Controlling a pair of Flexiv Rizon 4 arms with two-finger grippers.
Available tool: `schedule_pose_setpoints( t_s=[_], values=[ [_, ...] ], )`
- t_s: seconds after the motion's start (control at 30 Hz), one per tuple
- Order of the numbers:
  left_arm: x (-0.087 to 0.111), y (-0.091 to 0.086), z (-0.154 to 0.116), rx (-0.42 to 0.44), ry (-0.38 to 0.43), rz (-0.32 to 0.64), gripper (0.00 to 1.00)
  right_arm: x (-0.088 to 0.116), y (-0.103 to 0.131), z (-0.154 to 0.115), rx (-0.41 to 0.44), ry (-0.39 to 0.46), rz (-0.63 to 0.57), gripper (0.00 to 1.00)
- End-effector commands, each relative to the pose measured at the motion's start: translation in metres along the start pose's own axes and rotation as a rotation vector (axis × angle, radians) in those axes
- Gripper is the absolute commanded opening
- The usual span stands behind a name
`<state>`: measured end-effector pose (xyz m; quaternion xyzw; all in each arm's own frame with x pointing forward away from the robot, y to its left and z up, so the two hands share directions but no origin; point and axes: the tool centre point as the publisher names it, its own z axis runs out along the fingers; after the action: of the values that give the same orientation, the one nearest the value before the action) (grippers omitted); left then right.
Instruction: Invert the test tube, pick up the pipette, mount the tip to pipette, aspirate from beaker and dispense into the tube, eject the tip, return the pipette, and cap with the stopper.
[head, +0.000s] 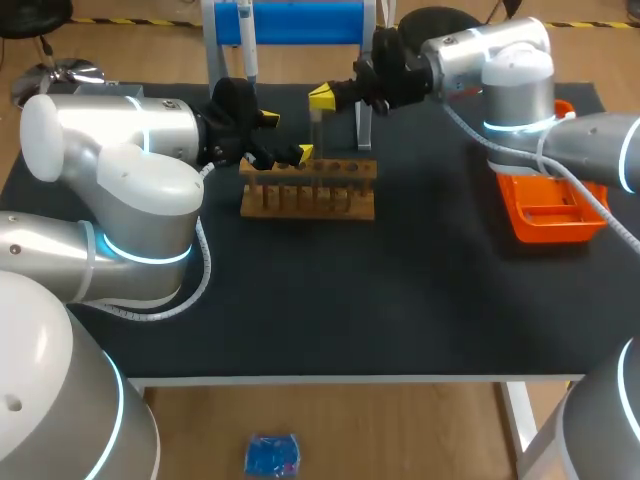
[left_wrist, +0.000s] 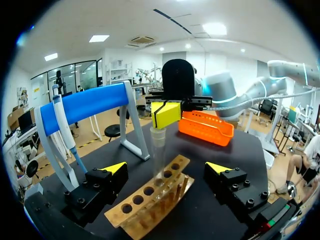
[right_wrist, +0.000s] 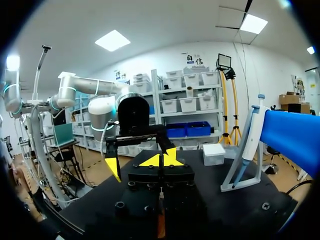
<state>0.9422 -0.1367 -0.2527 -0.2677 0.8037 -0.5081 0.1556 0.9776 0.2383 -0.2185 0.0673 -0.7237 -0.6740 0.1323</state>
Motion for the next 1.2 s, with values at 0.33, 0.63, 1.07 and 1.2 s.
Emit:
schedule_pose_setpoints(
  t_s=[0.33,0.63,1.07,1.2],
  values=[
    [0.000,0.000,0.001,0.000,-0.002,0.000,1.00,0.007,0.035,-0.004,0.053,-0.020,-0.062,1.00],
    [0.000,0.000,0.001,0.000,-0.002,0.000,1.00,0.013,0.052,-0.006,0.231,-0.068,-0.129,1.00],
    [0.000,0.000,0.001,0.000,-0.002,0.000,1.00,0.022,0.051,-0.028,0.480,-0.167,-0.191,1.00],
    [0.000,0.000,0.001,0.000,-0.002,0.000,1.00,0.026,0.048,-0.040,0.495,-0.182,-0.198,1.00]
  ],
)
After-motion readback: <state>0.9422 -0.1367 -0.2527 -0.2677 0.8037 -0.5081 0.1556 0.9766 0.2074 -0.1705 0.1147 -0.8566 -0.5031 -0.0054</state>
